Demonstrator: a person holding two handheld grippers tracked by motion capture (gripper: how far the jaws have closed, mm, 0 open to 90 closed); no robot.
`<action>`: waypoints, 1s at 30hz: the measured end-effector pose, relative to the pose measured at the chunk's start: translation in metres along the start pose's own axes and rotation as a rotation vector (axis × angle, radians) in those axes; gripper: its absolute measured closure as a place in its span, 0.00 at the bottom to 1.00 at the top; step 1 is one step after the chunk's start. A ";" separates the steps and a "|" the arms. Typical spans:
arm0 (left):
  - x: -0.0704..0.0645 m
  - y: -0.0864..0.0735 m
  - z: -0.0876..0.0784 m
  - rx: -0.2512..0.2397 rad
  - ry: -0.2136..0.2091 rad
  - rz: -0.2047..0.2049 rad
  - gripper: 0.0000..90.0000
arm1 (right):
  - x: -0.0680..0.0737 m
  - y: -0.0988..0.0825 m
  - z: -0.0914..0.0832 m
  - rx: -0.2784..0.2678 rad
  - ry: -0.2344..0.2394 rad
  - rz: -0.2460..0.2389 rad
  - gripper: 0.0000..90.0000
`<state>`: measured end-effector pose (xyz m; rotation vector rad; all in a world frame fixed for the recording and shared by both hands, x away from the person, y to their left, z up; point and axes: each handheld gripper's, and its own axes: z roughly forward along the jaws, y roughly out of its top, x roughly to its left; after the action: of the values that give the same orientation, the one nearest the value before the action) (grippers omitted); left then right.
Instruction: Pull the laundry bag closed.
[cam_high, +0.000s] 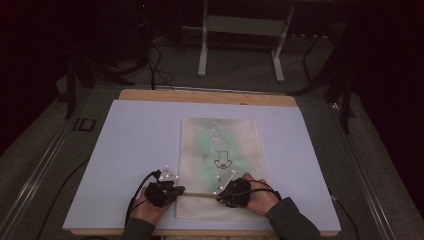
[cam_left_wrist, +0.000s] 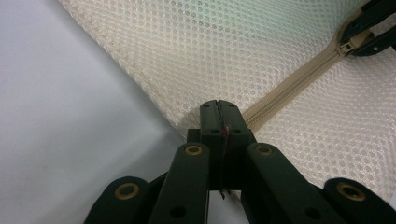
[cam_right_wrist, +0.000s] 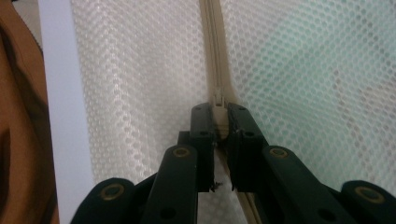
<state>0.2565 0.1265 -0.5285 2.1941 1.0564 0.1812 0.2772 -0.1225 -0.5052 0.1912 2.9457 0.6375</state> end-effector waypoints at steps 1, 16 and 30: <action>0.000 0.000 0.000 0.000 0.000 0.000 0.99 | 0.000 -0.001 -0.001 0.002 -0.002 0.000 0.91; 0.000 0.000 0.000 -0.002 0.000 0.001 0.99 | -0.001 -0.016 -0.009 0.009 -0.010 0.024 0.91; 0.000 0.000 0.000 -0.004 0.001 -0.005 0.99 | -0.003 -0.029 -0.016 0.015 -0.023 0.043 0.91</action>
<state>0.2563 0.1263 -0.5287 2.1879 1.0606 0.1819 0.2748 -0.1555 -0.5029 0.2622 2.9329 0.6143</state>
